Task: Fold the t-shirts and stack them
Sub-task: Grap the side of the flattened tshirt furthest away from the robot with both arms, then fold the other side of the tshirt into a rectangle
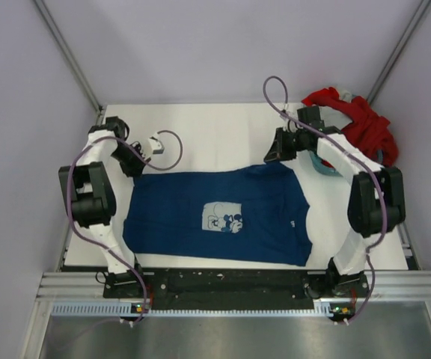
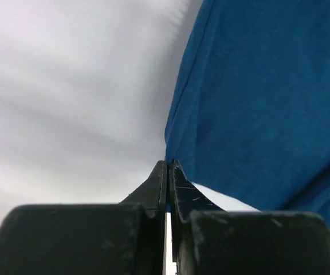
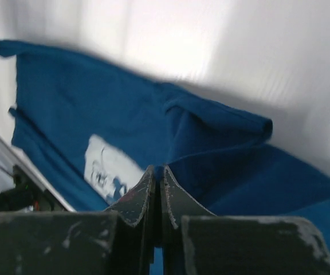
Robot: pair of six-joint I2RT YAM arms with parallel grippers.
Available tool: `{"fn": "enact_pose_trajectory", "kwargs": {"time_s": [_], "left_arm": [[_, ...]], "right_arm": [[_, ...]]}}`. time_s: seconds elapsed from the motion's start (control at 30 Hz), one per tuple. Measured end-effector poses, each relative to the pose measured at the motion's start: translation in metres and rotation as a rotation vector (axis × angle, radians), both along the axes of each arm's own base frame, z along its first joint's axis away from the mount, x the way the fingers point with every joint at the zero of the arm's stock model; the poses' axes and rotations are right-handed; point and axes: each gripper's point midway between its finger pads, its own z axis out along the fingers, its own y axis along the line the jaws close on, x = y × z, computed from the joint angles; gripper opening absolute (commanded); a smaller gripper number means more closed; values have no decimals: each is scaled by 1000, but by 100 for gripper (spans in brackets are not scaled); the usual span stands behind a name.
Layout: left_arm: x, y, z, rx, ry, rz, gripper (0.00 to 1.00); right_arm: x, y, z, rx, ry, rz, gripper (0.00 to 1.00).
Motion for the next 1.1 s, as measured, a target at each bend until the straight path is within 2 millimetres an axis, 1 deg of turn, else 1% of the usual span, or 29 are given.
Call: {"fn": "enact_pose_trajectory", "kwargs": {"time_s": [0.03, 0.1, 0.2, 0.3, 0.4, 0.5, 0.6, 0.87, 1.0, 1.07, 1.1], "left_arm": [[-6, 0, 7, 6, -21, 1, 0], [-19, -1, 19, 19, -55, 1, 0], [-35, -1, 29, 38, -94, -4, 0], [-53, 0, 26, 55, -92, -17, 0], [-73, 2, 17, 80, -63, -30, 0], [-86, 5, 9, 102, -34, -40, 0], [-92, 7, 7, 119, -23, -45, 0], [-90, 13, 16, 153, -56, -44, 0], [-91, 15, 16, 163, -54, -48, 0], [-92, 15, 15, 164, -53, -53, 0], [-94, 16, 12, 166, -47, -57, 7]], "right_arm": [[-15, 1, 9, 13, -13, 12, 0], [-41, 0, 21, 34, -31, 28, 0], [-83, -7, 26, 55, -25, 32, 0], [-119, -12, 21, 71, 5, 24, 0], [-152, -19, 6, 74, 61, 9, 0], [-177, -25, -6, 67, 115, -4, 0], [-189, -27, -8, 65, 144, -12, 0], [-212, -38, -8, 16, 216, -36, 0], [-219, -41, -9, -3, 244, -46, 0], [-222, -42, -14, -5, 258, -52, 0], [-224, -42, -19, -2, 268, -58, 0]]}}
